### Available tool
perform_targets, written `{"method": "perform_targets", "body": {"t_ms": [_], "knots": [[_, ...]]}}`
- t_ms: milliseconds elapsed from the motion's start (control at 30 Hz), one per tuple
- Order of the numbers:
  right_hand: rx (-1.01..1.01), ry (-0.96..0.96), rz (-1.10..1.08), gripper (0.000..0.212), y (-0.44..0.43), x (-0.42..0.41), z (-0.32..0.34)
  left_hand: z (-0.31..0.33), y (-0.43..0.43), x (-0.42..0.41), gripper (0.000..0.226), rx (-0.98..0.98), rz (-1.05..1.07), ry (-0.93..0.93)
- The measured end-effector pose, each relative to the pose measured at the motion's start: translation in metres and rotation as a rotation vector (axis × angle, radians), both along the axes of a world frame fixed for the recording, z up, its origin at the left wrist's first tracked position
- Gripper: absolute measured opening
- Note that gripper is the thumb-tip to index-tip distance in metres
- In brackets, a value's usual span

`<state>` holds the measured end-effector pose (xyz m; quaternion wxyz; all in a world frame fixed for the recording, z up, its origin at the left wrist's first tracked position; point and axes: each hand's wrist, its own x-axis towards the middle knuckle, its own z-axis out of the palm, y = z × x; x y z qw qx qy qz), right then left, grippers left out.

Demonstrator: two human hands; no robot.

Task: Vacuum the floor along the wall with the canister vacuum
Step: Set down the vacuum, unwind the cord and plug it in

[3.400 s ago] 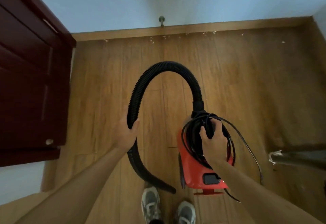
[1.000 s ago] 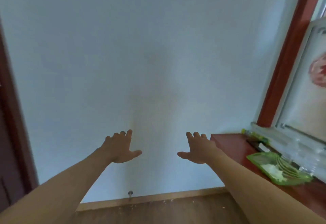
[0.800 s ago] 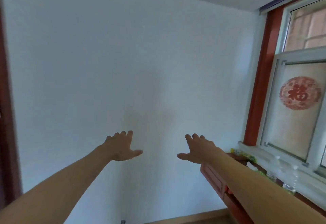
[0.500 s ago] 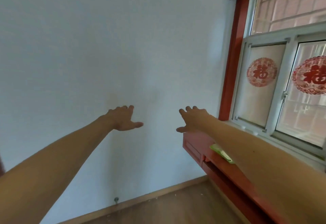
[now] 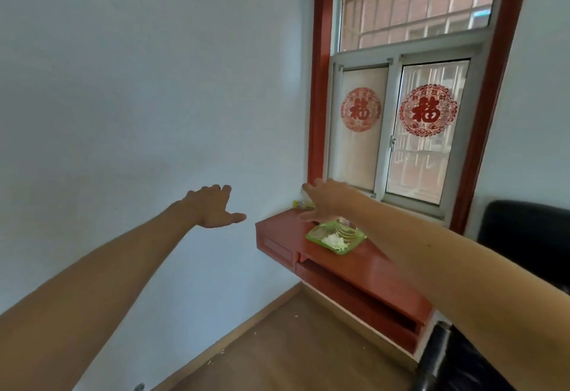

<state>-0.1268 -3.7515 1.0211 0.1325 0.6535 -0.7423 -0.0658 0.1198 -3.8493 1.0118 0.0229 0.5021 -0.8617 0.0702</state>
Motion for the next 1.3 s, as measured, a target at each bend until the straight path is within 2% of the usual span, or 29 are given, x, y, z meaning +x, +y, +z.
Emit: {"method": "perform_targets", "body": {"t_ms": [300, 600, 767, 1000, 1167, 1300], "knots": [[0.046, -0.054, -0.262, 0.087, 0.020, 0.010, -0.003, -0.013, -0.041, -0.025, 0.089, 0.038, -0.292, -0.043], [0.044, -0.069, -0.457, 0.091, 0.081, -0.027, -0.009, -0.030, -0.009, -0.086, 0.078, 0.056, -0.482, -0.048], [0.016, -0.138, -0.490, 0.088, 0.111, -0.059, -0.023, -0.037, 0.011, -0.127, 0.090, 0.054, -0.513, -0.050], [-0.009, -0.268, -0.514, 0.086, 0.148, -0.103, -0.077, -0.059, 0.034, -0.177, 0.081, 0.063, -0.579, -0.051], [0.071, -0.353, -0.589, 0.086, 0.168, -0.115, -0.135, -0.103, 0.039, -0.204, 0.079, 0.146, -0.627, -0.041], [0.130, -0.444, -0.649, 0.086, 0.174, -0.116, -0.195, -0.154, 0.035, -0.223, 0.078, 0.212, -0.646, -0.109]]}}
